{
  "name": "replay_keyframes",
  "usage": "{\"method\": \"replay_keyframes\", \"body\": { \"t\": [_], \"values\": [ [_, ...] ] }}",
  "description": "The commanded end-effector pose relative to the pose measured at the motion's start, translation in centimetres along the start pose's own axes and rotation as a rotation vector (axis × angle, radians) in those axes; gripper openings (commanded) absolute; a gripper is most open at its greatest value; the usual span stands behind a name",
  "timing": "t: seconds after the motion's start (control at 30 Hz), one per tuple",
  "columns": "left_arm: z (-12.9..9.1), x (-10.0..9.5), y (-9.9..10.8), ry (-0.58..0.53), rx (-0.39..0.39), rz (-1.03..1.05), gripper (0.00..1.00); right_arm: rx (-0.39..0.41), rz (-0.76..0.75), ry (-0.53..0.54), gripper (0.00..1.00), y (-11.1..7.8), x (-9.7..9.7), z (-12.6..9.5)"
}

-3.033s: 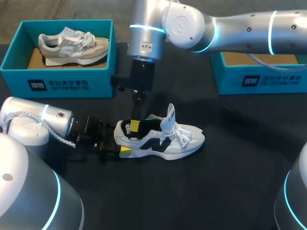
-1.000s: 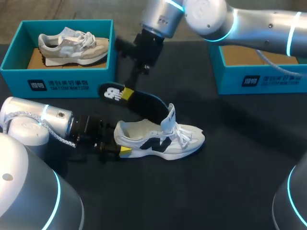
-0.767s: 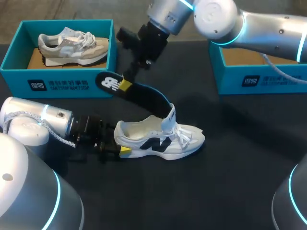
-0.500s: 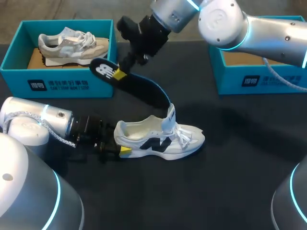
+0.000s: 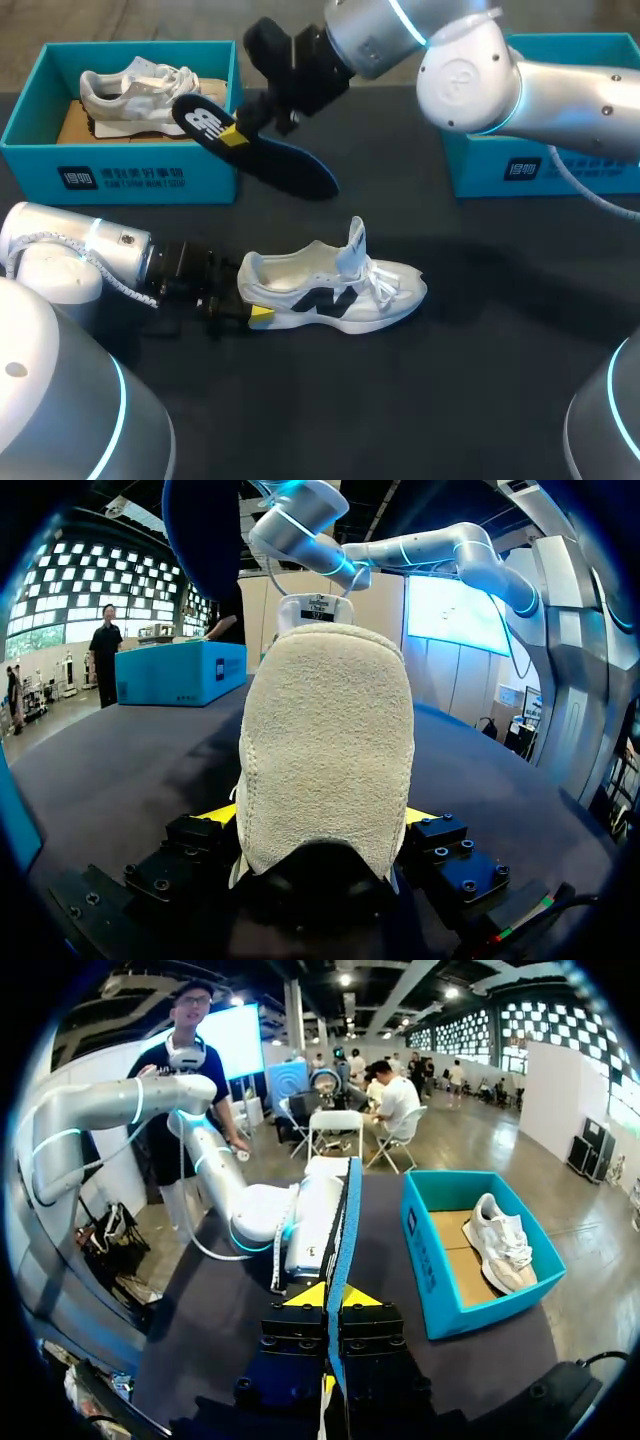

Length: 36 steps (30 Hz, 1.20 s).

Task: Take the shoe out of the shoebox, open the shoe tongue, remove and reinsert the insole, then place the shoe into the shoebox

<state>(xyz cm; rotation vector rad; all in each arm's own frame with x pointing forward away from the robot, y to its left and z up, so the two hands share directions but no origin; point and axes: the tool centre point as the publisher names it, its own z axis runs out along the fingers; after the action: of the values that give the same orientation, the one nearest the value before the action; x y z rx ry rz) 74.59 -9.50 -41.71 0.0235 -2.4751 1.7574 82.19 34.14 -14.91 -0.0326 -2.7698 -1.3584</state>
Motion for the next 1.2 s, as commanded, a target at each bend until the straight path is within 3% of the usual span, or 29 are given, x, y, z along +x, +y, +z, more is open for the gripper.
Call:
{"method": "replay_keyframes", "body": {
  "t": [0.03, 0.83, 1.1, 1.2],
  "values": [
    [0.1, 0.0, 0.4, 0.000, 0.000, -0.001, 0.00, 0.001, 0.001, -0.019, 0.00, -0.1, 0.3, 0.0],
    [0.1, 0.0, 0.4, 0.000, 0.000, -0.001, 0.00, 0.001, 0.001, -0.019, 0.00, -0.1, 0.3, 0.0],
    [0.1, 0.0, 0.4, 0.000, 0.000, -0.001, 0.00, -0.191, 0.057, 0.061, 0.00, 1.5, 0.3, -2.5],
    [0.1, 0.0, 0.4, 0.000, 0.000, -0.001, 0.00, -0.219, 0.072, 0.076, 0.00, 2.2, 0.4, -4.1]
  ]
}}
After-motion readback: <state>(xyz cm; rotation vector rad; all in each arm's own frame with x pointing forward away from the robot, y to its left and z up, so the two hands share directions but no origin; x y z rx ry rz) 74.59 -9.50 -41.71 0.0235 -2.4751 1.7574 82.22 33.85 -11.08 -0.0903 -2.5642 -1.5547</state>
